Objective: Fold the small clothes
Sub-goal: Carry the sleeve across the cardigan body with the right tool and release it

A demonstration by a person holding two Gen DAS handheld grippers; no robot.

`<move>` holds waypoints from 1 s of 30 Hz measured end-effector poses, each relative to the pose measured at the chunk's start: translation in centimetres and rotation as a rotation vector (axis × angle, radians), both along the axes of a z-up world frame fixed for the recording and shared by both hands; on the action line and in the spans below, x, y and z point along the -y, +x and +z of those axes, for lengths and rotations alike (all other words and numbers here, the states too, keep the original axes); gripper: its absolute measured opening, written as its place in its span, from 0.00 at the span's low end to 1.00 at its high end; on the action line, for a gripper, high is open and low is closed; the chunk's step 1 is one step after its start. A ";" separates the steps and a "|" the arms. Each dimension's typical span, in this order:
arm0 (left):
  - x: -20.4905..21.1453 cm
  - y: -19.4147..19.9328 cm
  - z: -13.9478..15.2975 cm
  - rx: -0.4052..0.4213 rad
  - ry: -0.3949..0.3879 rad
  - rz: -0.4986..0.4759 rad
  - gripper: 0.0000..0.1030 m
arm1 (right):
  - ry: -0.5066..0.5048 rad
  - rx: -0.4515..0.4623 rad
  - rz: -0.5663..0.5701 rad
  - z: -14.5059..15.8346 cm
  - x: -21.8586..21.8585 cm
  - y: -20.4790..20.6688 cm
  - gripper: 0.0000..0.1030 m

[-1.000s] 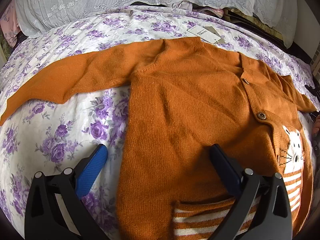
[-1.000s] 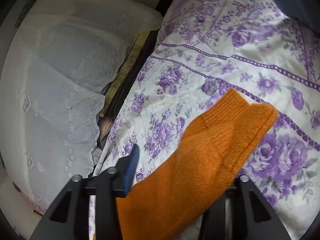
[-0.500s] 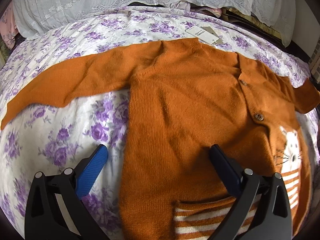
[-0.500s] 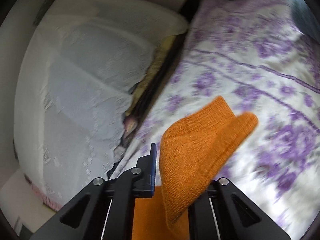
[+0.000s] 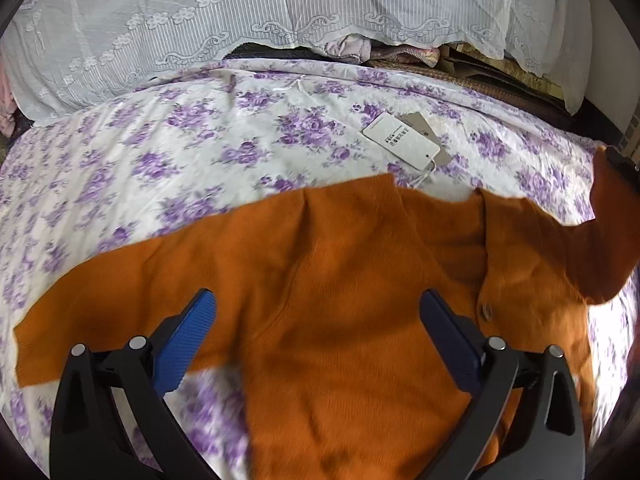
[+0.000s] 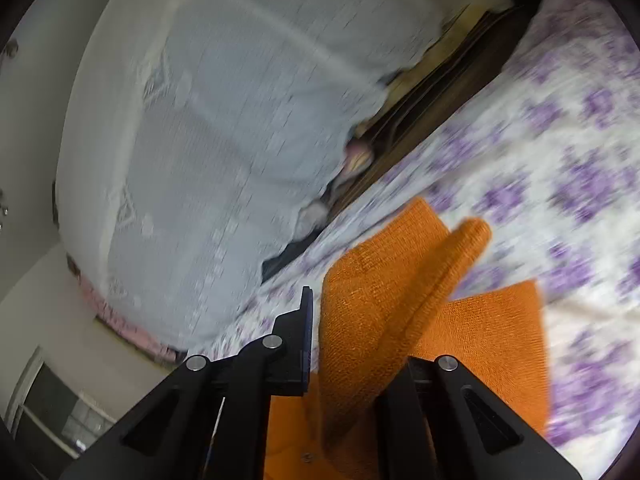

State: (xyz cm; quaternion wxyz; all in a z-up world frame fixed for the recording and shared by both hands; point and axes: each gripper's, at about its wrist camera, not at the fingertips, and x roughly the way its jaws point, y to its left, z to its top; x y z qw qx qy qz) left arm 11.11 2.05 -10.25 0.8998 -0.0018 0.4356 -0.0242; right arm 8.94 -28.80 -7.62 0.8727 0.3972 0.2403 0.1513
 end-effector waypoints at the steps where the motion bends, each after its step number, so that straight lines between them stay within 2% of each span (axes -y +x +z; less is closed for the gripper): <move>1: -0.3 0.4 -0.4 0.000 -0.013 0.011 0.96 | -0.011 -0.003 0.029 0.1 -1.4 0.6 0.09; 7: -2.4 1.6 -3.0 -0.059 -0.087 0.060 0.96 | -0.120 -0.051 0.165 -0.4 -8.2 3.6 0.12; 10: -2.9 1.7 -2.9 -0.038 -0.096 0.082 0.96 | -0.190 -0.108 0.240 -1.8 -11.3 4.1 0.16; 11: -3.0 1.7 -2.9 -0.035 -0.093 0.085 0.96 | -0.232 -0.131 0.271 -2.2 -12.4 4.2 0.33; 12: -3.0 1.8 -3.0 -0.033 -0.087 0.088 0.96 | -0.267 -0.145 0.290 -2.3 -13.1 4.1 0.62; 13: -3.1 1.8 -3.1 -0.034 -0.082 0.091 0.96 | -0.307 -0.151 0.297 -2.3 -13.7 3.9 0.70; 16: -3.0 1.6 -3.4 -0.034 -0.058 0.101 0.96 | -0.411 -0.101 0.318 -1.1 -14.4 2.4 0.74; 19: -3.2 1.4 -3.4 -0.032 -0.052 0.111 0.96 | -0.350 -0.071 0.354 0.3 -13.5 1.2 0.84; 20: -3.3 1.4 -3.4 -0.032 -0.054 0.113 0.96 | -0.312 -0.052 0.374 0.7 -13.2 0.8 0.91; 21: -3.3 1.4 -3.4 -0.031 -0.054 0.115 0.96 | -0.319 -0.046 0.384 1.0 -13.3 0.5 0.97; 23: -3.3 1.4 -3.6 -0.033 -0.046 0.116 0.96 | -0.439 -0.088 0.367 1.0 -14.3 1.0 0.97; 24: -3.2 1.4 -3.6 -0.034 -0.040 0.117 0.96 | -0.465 -0.112 0.353 0.9 -14.7 0.9 0.97; 26: -3.2 1.3 -3.7 -0.034 -0.031 0.120 0.96 | -0.434 -0.105 0.420 1.1 -15.7 0.7 0.97; 27: -3.2 1.3 -3.7 -0.034 -0.031 0.121 0.96 | -0.479 -0.090 0.441 1.4 -16.3 0.5 0.97; 28: -3.2 1.4 -3.7 -0.034 -0.032 0.121 0.96 | -0.572 -0.073 0.418 1.6 -16.8 0.4 0.97; 29: -3.3 1.3 -3.7 -0.034 -0.033 0.123 0.96 | -0.739 -0.087 0.295 1.8 -17.3 0.2 0.97; 30: -3.3 1.3 -3.7 -0.033 -0.032 0.123 0.96 | -0.819 -0.110 0.213 2.0 -17.5 0.0 0.97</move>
